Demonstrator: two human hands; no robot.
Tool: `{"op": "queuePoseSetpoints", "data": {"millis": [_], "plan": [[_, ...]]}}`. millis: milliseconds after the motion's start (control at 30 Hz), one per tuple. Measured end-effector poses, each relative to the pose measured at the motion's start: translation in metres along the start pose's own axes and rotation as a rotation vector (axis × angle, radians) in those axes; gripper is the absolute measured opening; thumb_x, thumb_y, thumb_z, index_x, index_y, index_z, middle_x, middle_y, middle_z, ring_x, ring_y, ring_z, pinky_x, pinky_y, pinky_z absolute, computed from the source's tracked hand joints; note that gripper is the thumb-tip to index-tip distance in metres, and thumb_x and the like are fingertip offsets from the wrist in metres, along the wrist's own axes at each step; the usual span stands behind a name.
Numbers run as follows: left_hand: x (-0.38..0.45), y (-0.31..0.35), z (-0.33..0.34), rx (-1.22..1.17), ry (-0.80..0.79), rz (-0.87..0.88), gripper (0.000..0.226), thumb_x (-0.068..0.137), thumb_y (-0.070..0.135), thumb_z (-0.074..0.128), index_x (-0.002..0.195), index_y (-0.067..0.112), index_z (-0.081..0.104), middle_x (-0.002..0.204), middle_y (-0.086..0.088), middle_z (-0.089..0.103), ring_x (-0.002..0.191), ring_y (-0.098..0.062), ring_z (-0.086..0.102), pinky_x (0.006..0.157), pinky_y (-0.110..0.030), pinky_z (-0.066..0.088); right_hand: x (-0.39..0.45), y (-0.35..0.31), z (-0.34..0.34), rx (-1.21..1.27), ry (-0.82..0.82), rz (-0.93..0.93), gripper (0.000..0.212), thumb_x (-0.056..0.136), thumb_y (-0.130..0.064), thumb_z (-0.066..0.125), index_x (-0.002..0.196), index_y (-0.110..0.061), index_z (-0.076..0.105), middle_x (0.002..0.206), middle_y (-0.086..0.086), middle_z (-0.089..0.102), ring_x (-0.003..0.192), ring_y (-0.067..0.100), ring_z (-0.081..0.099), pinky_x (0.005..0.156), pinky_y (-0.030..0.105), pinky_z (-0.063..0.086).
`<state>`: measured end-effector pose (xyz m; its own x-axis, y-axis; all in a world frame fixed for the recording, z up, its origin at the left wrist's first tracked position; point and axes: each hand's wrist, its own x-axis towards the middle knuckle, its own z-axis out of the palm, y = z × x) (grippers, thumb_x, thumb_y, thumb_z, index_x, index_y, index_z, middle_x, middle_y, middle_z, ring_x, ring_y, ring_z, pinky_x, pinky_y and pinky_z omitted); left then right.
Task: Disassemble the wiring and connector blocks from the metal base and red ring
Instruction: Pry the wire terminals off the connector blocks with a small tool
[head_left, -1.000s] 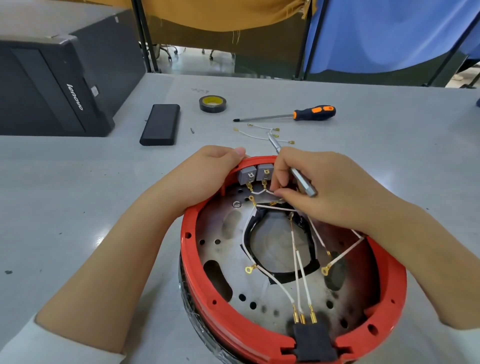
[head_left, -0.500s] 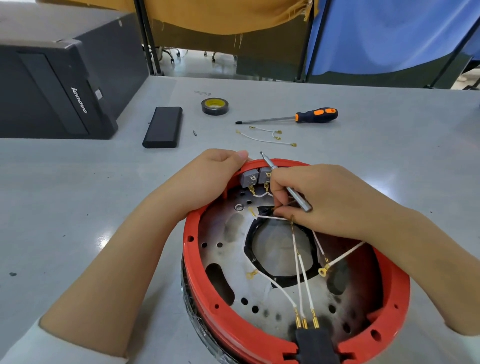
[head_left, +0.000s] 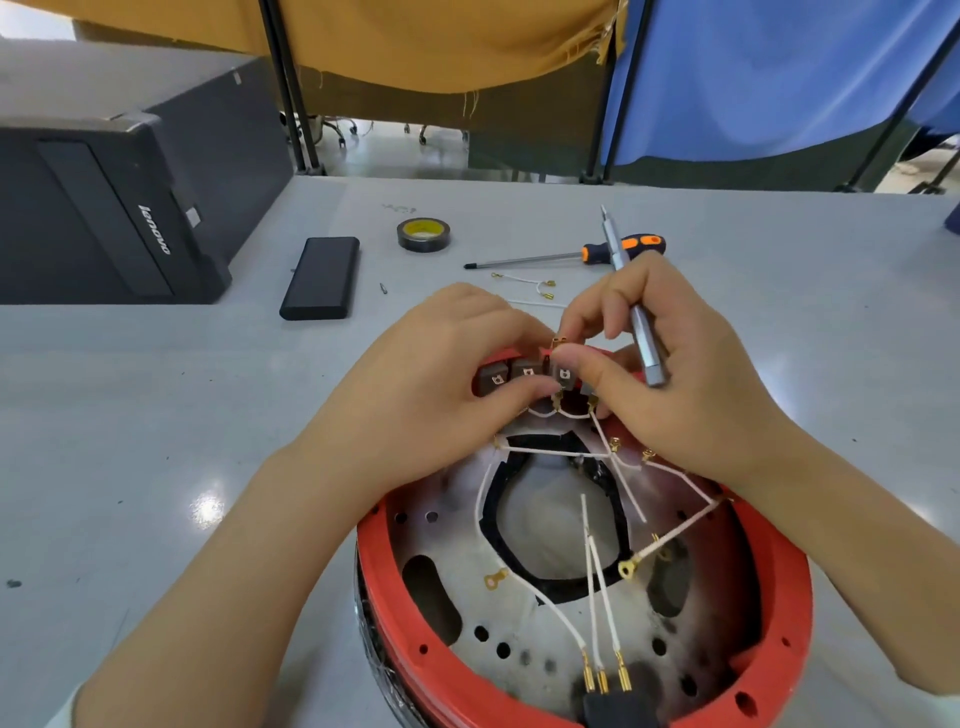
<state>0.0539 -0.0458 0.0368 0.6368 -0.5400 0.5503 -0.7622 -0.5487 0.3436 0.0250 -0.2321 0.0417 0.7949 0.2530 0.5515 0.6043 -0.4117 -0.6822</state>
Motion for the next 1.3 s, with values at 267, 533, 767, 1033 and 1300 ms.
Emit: {"op": "queuePoseSetpoints", "data": {"millis": [267,533,767,1033,1300], "plan": [[-0.002,0.005,-0.002,-0.089,0.002,-0.082,0.008,0.078,0.030,0.065,0.081,0.025,0.070,0.070,0.009,0.063,0.071,-0.004,0.055,0.065,-0.026,0.044,0.000,-0.002,0.003,-0.096,-0.072,-0.112,0.036,0.083,-0.009,0.068,0.080,-0.030,0.038,0.088,-0.003,0.066,0.076,0.009,0.064,0.068,0.016,0.050],[-0.002,0.004,-0.002,-0.383,0.203,-0.276,0.006,0.082,0.020,0.070,0.080,0.026,0.070,0.078,0.018,0.069,0.083,0.003,0.064,0.080,-0.011,0.044,0.000,-0.001,0.003,-0.170,0.035,0.032,0.036,0.077,-0.024,0.077,0.103,-0.032,0.054,0.093,-0.017,0.062,0.080,0.006,0.064,0.060,0.013,0.049],[-0.002,0.003,-0.001,-0.415,0.210,-0.293,0.006,0.082,0.024,0.069,0.079,0.030,0.069,0.080,0.019,0.068,0.084,0.003,0.064,0.079,-0.009,0.043,-0.002,0.004,0.003,-0.359,0.037,0.038,0.008,0.089,-0.026,0.066,0.095,-0.030,0.063,0.078,-0.015,0.061,0.063,-0.004,0.057,0.051,0.013,0.042],[-0.002,-0.008,0.008,-0.334,0.045,-0.460,0.028,0.083,0.026,0.067,0.110,0.032,0.060,0.099,0.023,0.066,0.095,0.007,0.058,0.088,-0.015,0.045,0.025,0.031,-0.023,-0.322,0.160,0.268,0.010,0.086,-0.030,0.065,0.078,-0.034,0.062,0.077,-0.017,0.064,0.069,0.001,0.060,0.068,0.026,0.046],[-0.001,-0.012,0.009,-0.361,-0.017,-0.531,0.024,0.088,0.021,0.061,0.110,0.030,0.065,0.096,0.022,0.068,0.089,0.010,0.061,0.086,-0.016,0.048,0.066,0.113,-0.016,-0.672,-0.180,0.548,0.008,0.091,-0.031,0.055,0.084,-0.032,0.059,0.078,-0.014,0.054,0.077,0.012,0.053,0.067,0.030,0.038]]}}
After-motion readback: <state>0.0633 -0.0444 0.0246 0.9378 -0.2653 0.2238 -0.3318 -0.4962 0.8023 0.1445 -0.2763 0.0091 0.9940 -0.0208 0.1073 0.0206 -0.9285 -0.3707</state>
